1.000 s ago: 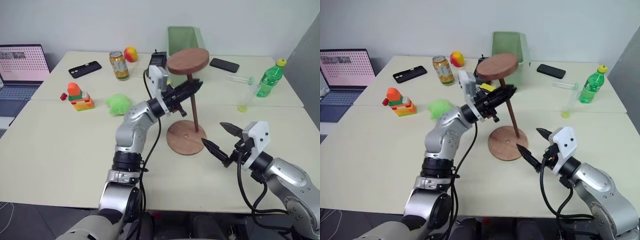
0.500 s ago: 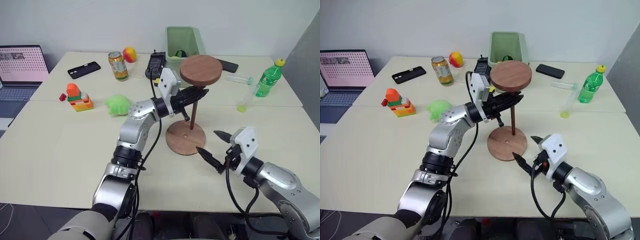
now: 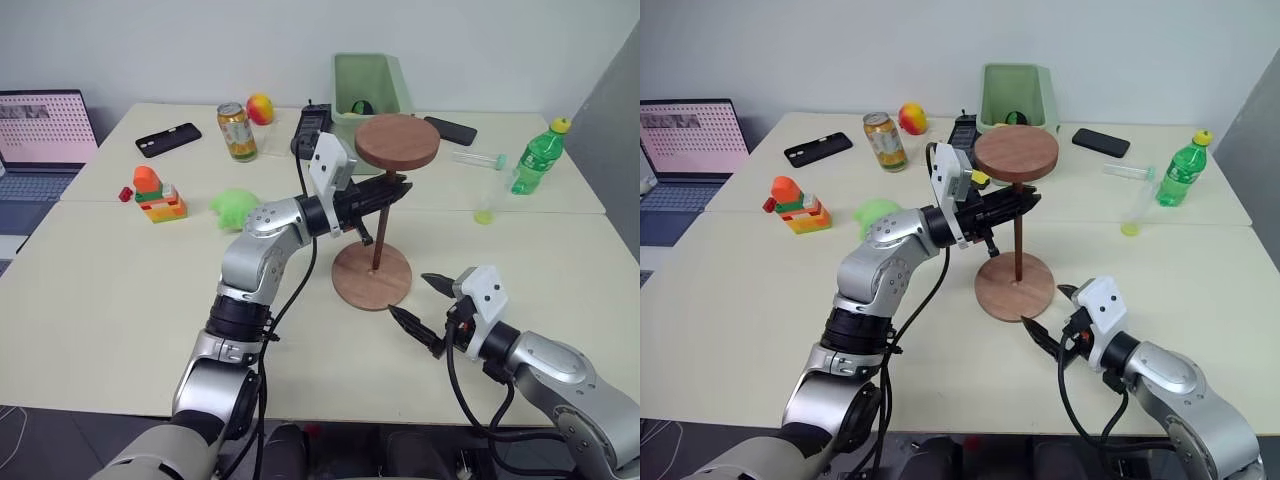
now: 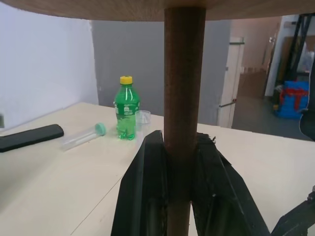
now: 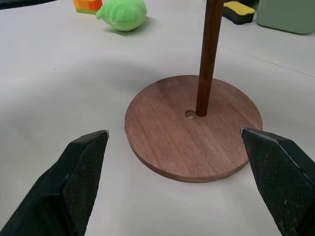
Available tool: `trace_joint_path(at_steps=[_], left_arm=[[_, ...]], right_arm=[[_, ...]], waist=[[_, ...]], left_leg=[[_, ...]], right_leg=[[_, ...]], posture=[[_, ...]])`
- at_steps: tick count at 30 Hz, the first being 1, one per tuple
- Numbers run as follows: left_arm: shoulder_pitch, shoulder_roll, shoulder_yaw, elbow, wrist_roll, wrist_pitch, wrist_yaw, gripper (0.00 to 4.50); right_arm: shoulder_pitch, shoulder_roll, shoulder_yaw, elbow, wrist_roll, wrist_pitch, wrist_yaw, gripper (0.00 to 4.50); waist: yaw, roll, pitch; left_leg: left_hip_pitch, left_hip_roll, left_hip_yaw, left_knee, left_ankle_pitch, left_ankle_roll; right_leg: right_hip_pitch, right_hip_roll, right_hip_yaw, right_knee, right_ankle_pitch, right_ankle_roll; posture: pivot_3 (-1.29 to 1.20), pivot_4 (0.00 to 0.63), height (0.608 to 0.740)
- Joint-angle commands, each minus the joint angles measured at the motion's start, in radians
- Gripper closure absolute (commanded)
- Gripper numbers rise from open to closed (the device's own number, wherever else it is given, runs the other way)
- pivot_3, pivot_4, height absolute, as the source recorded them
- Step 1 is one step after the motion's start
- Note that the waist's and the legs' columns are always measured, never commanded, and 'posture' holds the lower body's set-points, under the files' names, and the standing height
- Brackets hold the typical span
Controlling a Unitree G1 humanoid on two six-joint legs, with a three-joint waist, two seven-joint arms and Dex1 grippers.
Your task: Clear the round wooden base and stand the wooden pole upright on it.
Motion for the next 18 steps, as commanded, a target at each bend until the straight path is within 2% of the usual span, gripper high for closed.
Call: trace_joint_path(at_steps=[1, 10, 18], left_arm=[[0.013, 0.015, -0.002, -0.058, -0.018, 0.029, 0.013, 4.22], [0.035, 0.041, -0.006, -0.089, -0.031, 0.042, 0.025, 4.22], [0.051, 0.016, -0.007, -0.054, -0.044, 0.016, 0.029, 4.22]], right_arm=[[-0.006, 0.004, -0.021, -0.018, 0.012, -0.002, 0.001, 0.00], [0.002, 0.003, -0.021, -0.029, 0.012, 0.000, -0.001, 0.00], [-0.004, 0.008, -0.026, -0.027, 0.015, 0.006, -0.005, 0.00]], waist=[[-0.001, 0.000, 0.000], [0.000, 0.000, 0.000], [0.000, 0.000, 0.000]], left_leg=[[0.000, 0.000, 0.000, 0.000, 0.000, 0.000], [0.000, 0.000, -0.001, 0.000, 0.000, 0.000], [0.000, 0.000, -0.001, 0.000, 0.000, 0.000]], right_leg=[[0.000, 0.000, 0.000, 0.000, 0.000, 0.000], [0.000, 0.000, 0.000, 0.000, 0.000, 0.000], [0.000, 0.000, 0.000, 0.000, 0.000, 0.000]], posture=[[0.00, 0.150, 0.740], [0.00, 0.150, 0.740], [0.00, 0.150, 0.740]])
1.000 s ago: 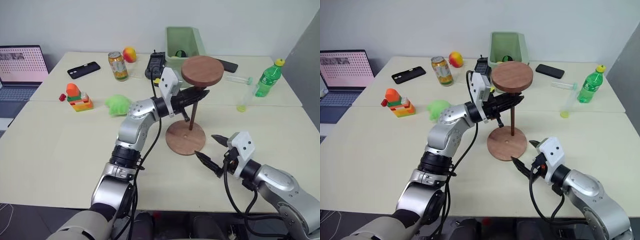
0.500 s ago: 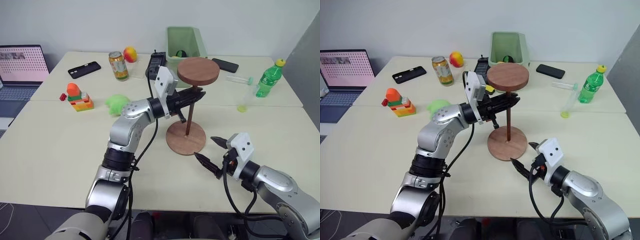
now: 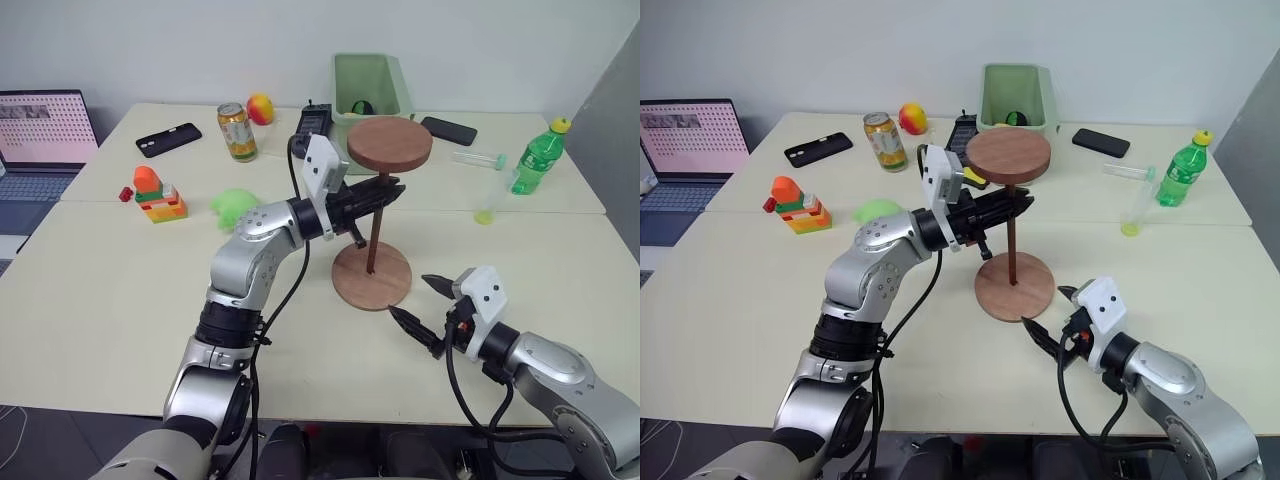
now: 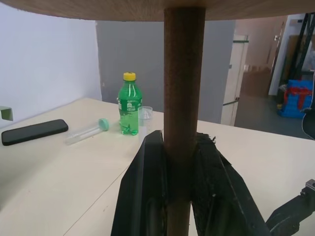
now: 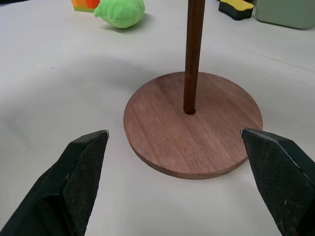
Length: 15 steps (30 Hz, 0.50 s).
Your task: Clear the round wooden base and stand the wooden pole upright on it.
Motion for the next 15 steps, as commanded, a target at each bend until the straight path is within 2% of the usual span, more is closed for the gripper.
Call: trace_joint_path(at_steps=[1, 9, 15], left_arm=[[0.015, -0.015, -0.007, 0.006, -0.013, -0.003, 0.003, 4.22], [0.026, -0.035, -0.003, 0.011, -0.027, 0.011, 0.015, 4.22], [0.046, 0.018, -0.029, 0.023, 0.009, -0.021, -0.019, 4.22]], right_arm=[[-0.007, 0.006, -0.025, -0.026, 0.014, -0.007, 0.000, 0.00], [-0.007, 0.006, -0.028, -0.028, 0.012, -0.005, -0.004, 0.00], [-0.006, 0.003, -0.034, -0.031, 0.015, -0.002, -0.003, 0.00]], waist=[[0.000, 0.000, 0.000], [0.001, 0.000, 0.000], [0.001, 0.000, 0.000]], left_leg=[[0.000, 0.000, 0.000, 0.000, 0.000, 0.000], [0.000, 0.000, 0.000, 0.000, 0.000, 0.000], [0.000, 0.000, 0.000, 0.000, 0.000, 0.000]], right_leg=[[0.000, 0.000, 0.000, 0.000, 0.000, 0.000], [0.000, 0.000, 0.000, 0.000, 0.000, 0.000], [0.001, 0.000, 0.000, 0.000, 0.000, 0.000]], posture=[[0.00, 0.150, 0.740], [0.00, 0.150, 0.740], [0.00, 0.150, 0.740]])
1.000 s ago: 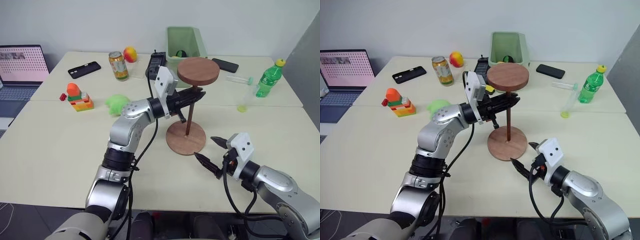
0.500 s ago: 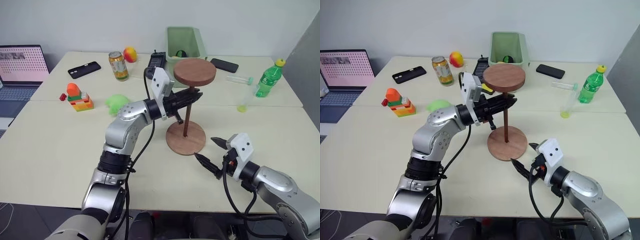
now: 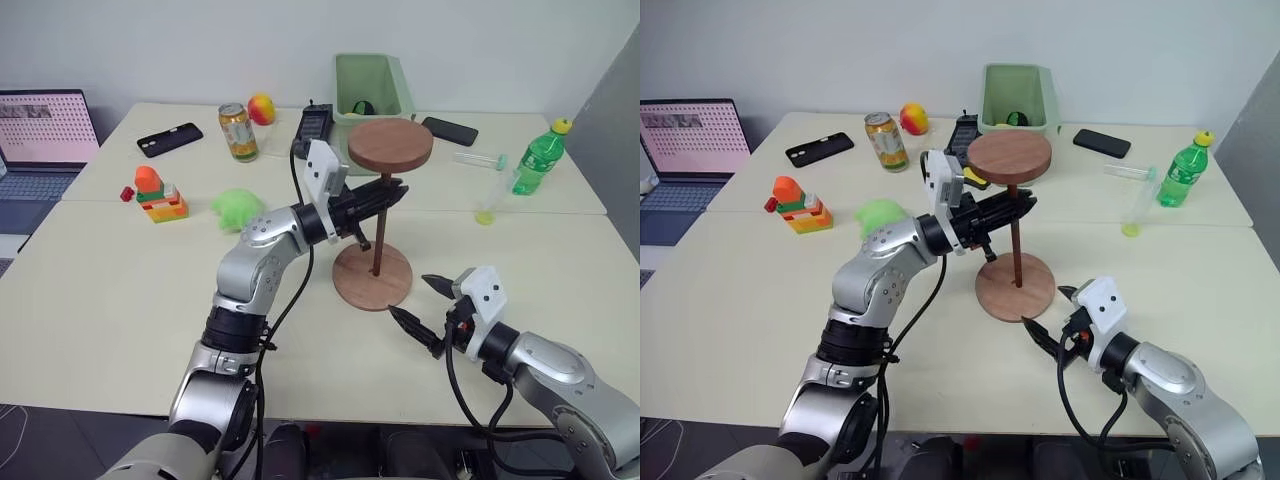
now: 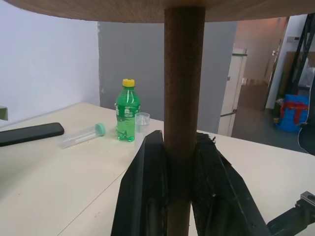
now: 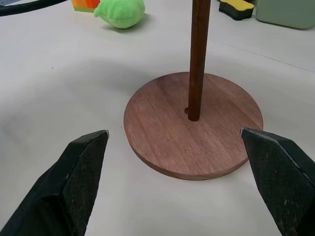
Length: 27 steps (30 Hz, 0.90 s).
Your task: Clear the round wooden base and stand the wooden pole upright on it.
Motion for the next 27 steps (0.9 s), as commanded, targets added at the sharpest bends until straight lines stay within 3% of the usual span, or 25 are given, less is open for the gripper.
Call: trace_joint_path(at_steps=[1, 8, 22, 27], left_arm=[[0.028, 0.050, -0.029, 0.024, 0.040, -0.021, -0.032, 4.22], [0.016, 0.088, -0.038, 0.073, 0.055, -0.068, -0.047, 4.22], [0.131, 0.070, -0.082, 0.163, 0.101, -0.165, -0.025, 4.22], [0.147, 0.060, -0.062, 0.241, 0.094, -0.175, 0.008, 4.22]], right_arm=[[-0.004, 0.001, -0.035, -0.031, 0.015, -0.005, 0.000, 0.00], [-0.006, 0.003, -0.035, -0.031, 0.015, -0.005, 0.003, 0.00], [-0.005, 0.006, -0.039, -0.038, 0.014, 0.000, -0.005, 0.00], [-0.003, 0.009, -0.042, -0.041, 0.016, 0.004, -0.009, 0.00]], waist=[[-0.001, 0.000, 0.000], [-0.002, 0.000, 0.000], [-0.002, 0.001, -0.007], [-0.004, 0.001, -0.020]], left_leg=[[0.000, 0.000, 0.000, 0.000, 0.000, 0.000], [0.015, 0.000, -0.001, -0.003, 0.000, 0.000], [0.016, 0.001, -0.003, -0.003, 0.000, 0.000], [0.034, 0.003, -0.002, -0.013, -0.001, 0.001]], right_leg=[[0.000, 0.000, 0.000, 0.000, 0.000, 0.000], [0.016, 0.001, 0.000, -0.005, 0.000, 0.000], [0.018, 0.002, -0.001, -0.006, 0.000, 0.000], [0.036, 0.004, -0.001, -0.018, 0.000, 0.000]], posture=[[0.00, 0.150, 0.740], [0.00, 0.150, 0.740], [0.00, 0.150, 0.740], [0.00, 0.150, 0.740]])
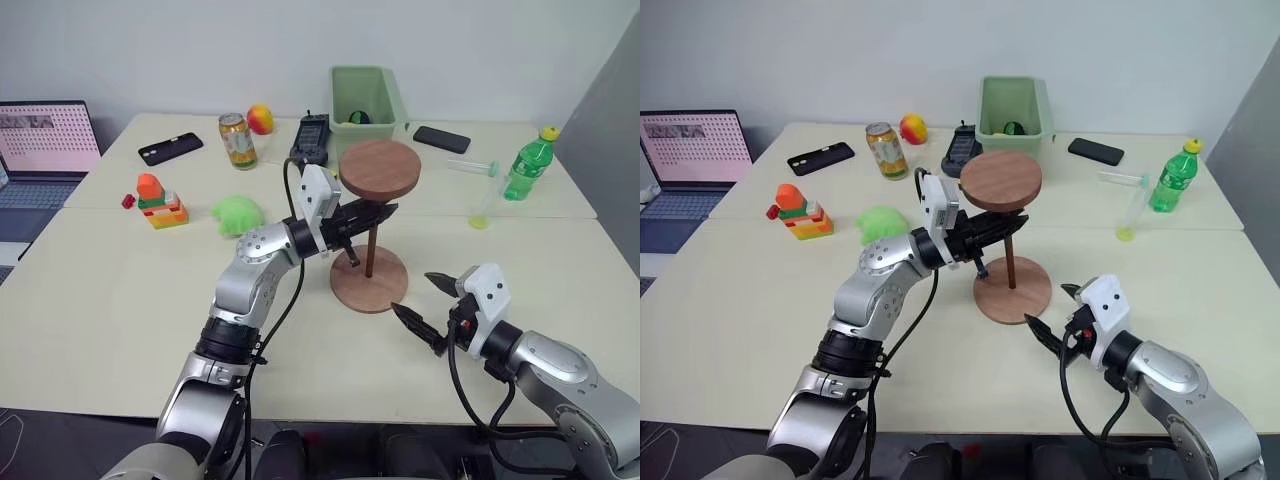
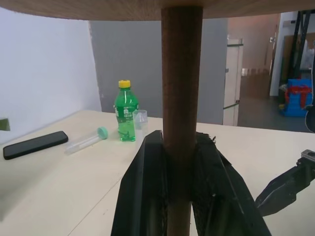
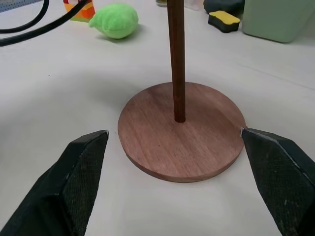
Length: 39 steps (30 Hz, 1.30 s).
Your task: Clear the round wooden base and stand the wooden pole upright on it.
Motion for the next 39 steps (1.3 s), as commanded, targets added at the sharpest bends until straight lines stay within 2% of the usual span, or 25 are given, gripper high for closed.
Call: trace_joint_path(at_steps=[1, 5, 20, 21, 26, 29, 33, 39], left_arm=[[0.050, 0.015, 0.001, 0.157, 0.064, 0.041, 0.045, 4.22], [0.023, -0.002, 0.021, 0.182, 0.029, 0.102, 0.051, 4.22], [-0.038, 0.026, 0.003, 0.183, 0.041, 0.085, -0.003, 4.22], [-0.042, 0.026, 0.006, 0.184, 0.041, 0.086, 0.000, 3.87], [-0.055, 0.042, 0.026, 0.146, 0.014, 0.124, -0.023, 2.81], [-0.060, 0.056, 0.040, 0.121, 0.002, 0.145, -0.035, 2.22], [-0.077, 0.066, 0.057, 0.085, -0.025, 0.172, -0.056, 1.37], [-0.072, 0.071, 0.061, 0.014, -0.042, 0.201, -0.075, 0.11]], right_arm=[[-0.004, 0.006, -0.022, -0.041, 0.017, 0.001, -0.007, 0.00], [-0.010, 0.008, -0.021, -0.038, 0.017, 0.004, -0.007, 0.00], [-0.030, 0.012, -0.010, -0.034, 0.015, 0.010, -0.001, 0.00], [-0.032, 0.013, -0.009, -0.033, 0.014, 0.009, -0.001, 0.00], [-0.033, 0.015, -0.002, -0.023, 0.009, 0.003, 0.004, 0.00], [-0.032, 0.017, 0.001, -0.016, 0.004, -0.004, 0.008, 0.00], [-0.044, 0.024, 0.016, 0.000, -0.002, -0.016, 0.017, 0.00], [-0.051, 0.023, 0.025, 0.014, -0.008, -0.029, 0.028, 0.00]], waist=[[-0.001, -0.001, -0.006], [-0.003, 0.000, -0.009], [-0.002, 0.002, -0.011], [-0.002, 0.002, -0.011], [-0.004, 0.003, 0.001], [0.002, 0.002, 0.002], [0.005, 0.002, 0.002], [0.004, 0.002, 0.003]], left_leg=[[0.001, 0.000, 0.000, -0.002, 0.000, 0.000], [0.014, 0.002, 0.000, -0.008, 0.000, 0.000], [0.013, 0.002, -0.001, -0.009, 0.000, 0.000], [0.013, 0.002, -0.001, -0.009, 0.000, 0.000], [0.010, 0.002, -0.001, -0.009, 0.000, 0.000], [-0.013, 0.002, -0.003, -0.007, 0.000, -0.001], [-0.024, 0.001, -0.004, -0.006, 0.001, -0.004], [-0.024, 0.000, -0.005, -0.006, 0.000, -0.001]], right_leg=[[0.002, 0.000, 0.000, -0.001, 0.000, 0.000], [0.016, 0.002, 0.000, -0.009, -0.003, 0.004], [0.016, 0.002, 0.000, -0.016, -0.003, 0.005], [0.016, 0.002, 0.000, -0.016, -0.003, 0.005], [0.011, 0.002, 0.000, -0.016, -0.003, 0.005], [-0.009, 0.002, -0.002, -0.014, 0.001, -0.001], [-0.018, 0.000, -0.004, -0.015, 0.002, -0.001], [-0.018, -0.003, -0.004, -0.015, 0.002, -0.001]], posture=[[0.00, 0.150, 0.740], [0.00, 0.150, 0.740], [0.00, 0.150, 0.740], [0.00, 0.150, 0.740], [0.00, 0.150, 0.740], [0.00, 0.150, 0.740], [0.00, 0.150, 0.740], [0.00, 0.150, 0.740]])
